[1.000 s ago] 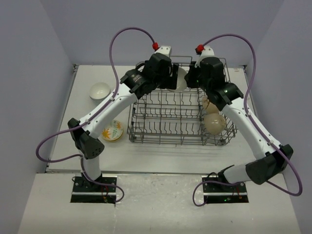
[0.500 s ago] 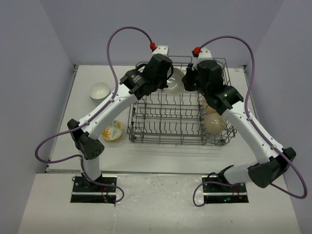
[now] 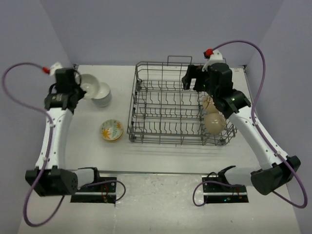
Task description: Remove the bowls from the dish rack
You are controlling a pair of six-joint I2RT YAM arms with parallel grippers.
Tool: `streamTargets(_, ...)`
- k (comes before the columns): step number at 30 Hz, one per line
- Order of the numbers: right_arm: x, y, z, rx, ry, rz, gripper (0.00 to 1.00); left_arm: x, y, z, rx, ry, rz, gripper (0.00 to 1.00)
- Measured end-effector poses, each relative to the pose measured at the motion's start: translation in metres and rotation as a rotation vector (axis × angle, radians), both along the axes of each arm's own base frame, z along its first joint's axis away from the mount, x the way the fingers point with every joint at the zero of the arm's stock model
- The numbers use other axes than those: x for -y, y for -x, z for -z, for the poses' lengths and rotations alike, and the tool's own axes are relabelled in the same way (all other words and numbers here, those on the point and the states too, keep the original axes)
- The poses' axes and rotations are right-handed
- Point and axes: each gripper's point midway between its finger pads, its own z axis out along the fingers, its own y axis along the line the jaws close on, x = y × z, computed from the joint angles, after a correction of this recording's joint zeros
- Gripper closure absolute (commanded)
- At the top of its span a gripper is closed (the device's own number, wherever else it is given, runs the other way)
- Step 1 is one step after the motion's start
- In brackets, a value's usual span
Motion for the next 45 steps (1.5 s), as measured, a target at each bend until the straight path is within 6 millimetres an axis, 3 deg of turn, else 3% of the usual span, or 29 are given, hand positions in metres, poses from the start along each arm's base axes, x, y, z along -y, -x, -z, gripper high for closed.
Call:
streamTargets(1, 0.01, 0.003, 0.003, 0.0, -0.002, 0.015, 0.04, -0.044, 0.017, 0.005, 0.031, 0.018, -0.125, 1.0)
streamTargets(3, 0.031, 0.014, 0.01, -0.006, -0.004, 0.041, 0.01, -0.105, 0.061, 0.022, 0.047, 0.042, -0.326, 1.0)
streamTargets(4, 0.041, 0.019, 0.012, -0.003, -0.007, 0.055, 0.01, -0.126, 0.082, 0.035, 0.045, 0.057, -0.406, 1.0)
streamTargets(6, 0.057, 0.031, 0.01, 0.012, -0.02, 0.073, 0.01, -0.147, 0.108, 0.067, 0.018, 0.112, -0.498, 1.0)
streamTargets(7, 0.063, 0.037, 0.008, 0.023, -0.028, 0.078, 0.01, -0.15, 0.114, 0.08, -0.002, 0.134, -0.518, 1.0)
streamTargets(9, 0.067, 0.05, 0.002, 0.049, -0.045, 0.058, 0.01, -0.153, 0.116, 0.127, -0.071, 0.223, -0.527, 1.0)
streamTargets(12, 0.064, 0.066, -0.007, 0.085, -0.071, 0.01, 0.01, -0.139, 0.115, 0.185, -0.16, 0.327, -0.499, 1.0)
streamTargets(15, 0.058, 0.075, -0.013, 0.107, -0.088, -0.036, 0.01, -0.121, 0.119, 0.21, -0.212, 0.397, -0.469, 1.0)
streamTargets(23, 0.052, 0.08, -0.009, 0.11, -0.098, -0.075, 0.01, -0.118, 0.081, 0.217, -0.147, 0.392, -0.431, 1.0)
streamTargets(30, 0.05, 0.08, -0.011, 0.117, -0.104, -0.089, 0.01, -0.112, 0.082, 0.247, -0.244, 0.364, -0.472, 0.98)
streamTargets(33, 0.05, 0.08, -0.011, 0.118, -0.104, -0.089, 0.01, -0.114, 0.082, 0.247, -0.246, 0.343, -0.483, 0.77)
streamTargets(34, 0.05, 0.08, -0.011, 0.117, -0.104, -0.089, 0.01, -0.115, 0.082, 0.246, -0.244, 0.336, -0.49, 0.48)
streamTargets(38, 0.052, 0.079, -0.01, 0.115, -0.098, -0.075, 0.01, -0.122, 0.074, 0.237, -0.21, 0.322, -0.502, 0.04)
streamTargets(42, 0.058, 0.075, -0.006, 0.107, -0.082, -0.042, 0.01, -0.125, 0.07, 0.222, -0.164, 0.314, -0.515, 0.0)
streamTargets(45, 0.063, 0.069, 0.004, 0.078, -0.052, -0.008, 0.01, -0.125, 0.071, 0.198, -0.114, 0.299, -0.505, 0.0)
